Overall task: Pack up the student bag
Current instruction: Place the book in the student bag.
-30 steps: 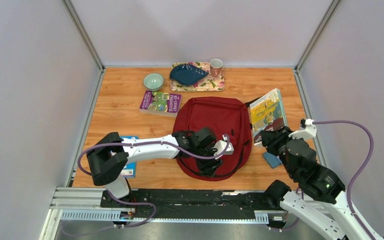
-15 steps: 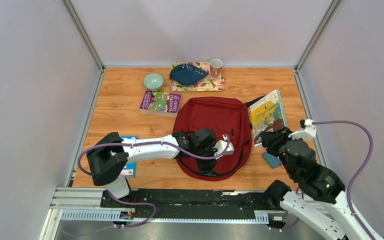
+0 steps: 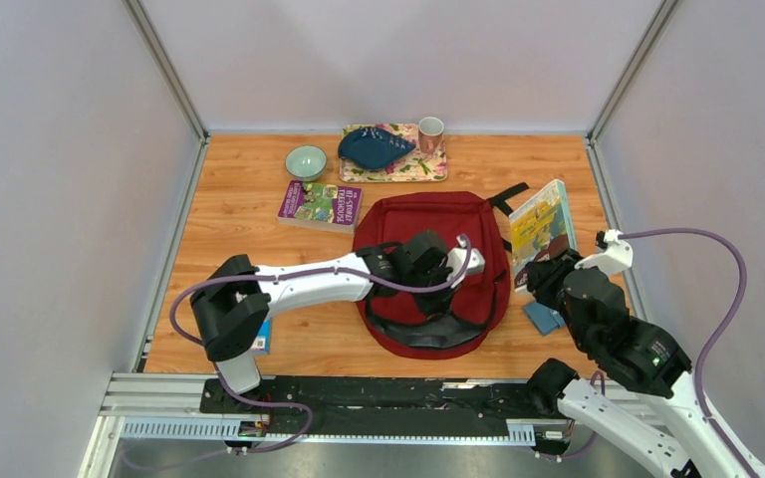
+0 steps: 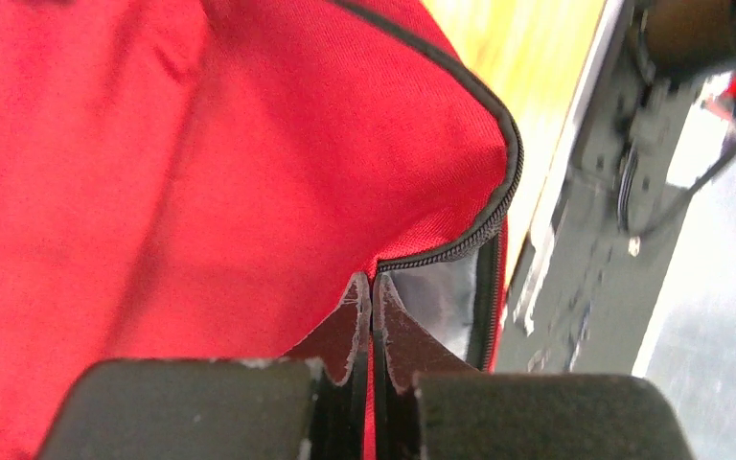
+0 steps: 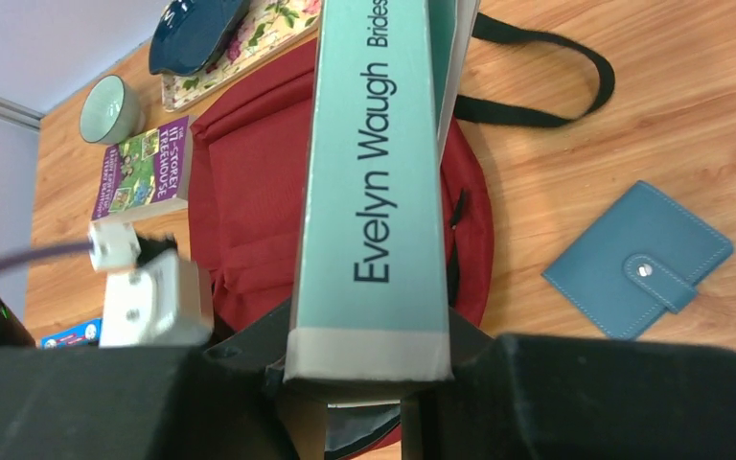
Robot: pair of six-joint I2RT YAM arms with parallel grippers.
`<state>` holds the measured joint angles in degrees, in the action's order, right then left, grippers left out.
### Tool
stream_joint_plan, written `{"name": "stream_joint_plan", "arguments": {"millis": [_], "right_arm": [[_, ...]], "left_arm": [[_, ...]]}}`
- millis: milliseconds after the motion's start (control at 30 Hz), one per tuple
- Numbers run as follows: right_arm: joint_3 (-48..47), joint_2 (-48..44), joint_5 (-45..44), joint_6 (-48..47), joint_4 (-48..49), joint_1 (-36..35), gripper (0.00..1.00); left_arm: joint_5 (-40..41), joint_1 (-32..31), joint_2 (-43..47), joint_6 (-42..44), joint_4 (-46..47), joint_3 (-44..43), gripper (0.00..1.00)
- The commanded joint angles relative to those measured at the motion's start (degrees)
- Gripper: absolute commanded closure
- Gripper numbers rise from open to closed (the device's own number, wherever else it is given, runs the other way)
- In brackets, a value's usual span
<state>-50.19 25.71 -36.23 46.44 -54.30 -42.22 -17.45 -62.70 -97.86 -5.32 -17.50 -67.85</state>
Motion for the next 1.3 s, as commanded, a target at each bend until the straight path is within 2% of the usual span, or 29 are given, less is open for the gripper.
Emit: {"name": "stream_joint_plan", "arguments": {"millis": [0, 133, 200, 367, 567, 767, 1000, 1133, 1267], "right_arm": [[-7.1, 2.14, -5.43, -1.88, 0.79, -0.06, 1.0], [-9.92, 2.85, -6.14, -0.48, -3.34, 0.12, 1.0], [-11.41, 2.15, -6.14, 0.32, -4.84, 0.12, 1.0], [-13.52, -1.01, -3.16, 4.26, -10.38, 0.12, 1.0], [-12.48, -3.38, 8.27, 13.39, -15.91, 0.12, 1.0], [-5.63, -7.52, 17.41, 20.35, -15.05, 0.12, 1.0], [7.03, -9.1, 28.04, 25.72, -4.16, 0.03, 1.0], [14.41, -10.68, 30.07, 27.83, 11.01, 0.03, 1.0], [18.9, -8.41, 29.55, 29.06, 20.8, 0.03, 1.0]], "left_arm": [[-0.74, 2.49, -4.25, -4.69, 5.99, -10.79, 1.0], [3.38, 3.19, -8.39, -4.87, 1.77, -19.58, 1.0], [5.23, 4.68, -8.05, -6.09, 1.59, -18.2, 1.0], [9.0, 7.58, -0.93, -7.6, 4.84, -12.75, 1.0], [10.33, 9.87, 1.8, -7.51, 3.61, -15.9, 1.0], [9.28, 9.79, 0.05, -6.81, 2.21, -24.51, 1.0], [8.4, 9.87, -2.95, -5.49, 0.01, -33.21, 1.0], [7.88, 9.79, -2.86, -4.96, -0.34, -32.87, 1.0], [7.43, 9.87, -2.33, -5.14, -0.17, -30.77, 1.0]]}}
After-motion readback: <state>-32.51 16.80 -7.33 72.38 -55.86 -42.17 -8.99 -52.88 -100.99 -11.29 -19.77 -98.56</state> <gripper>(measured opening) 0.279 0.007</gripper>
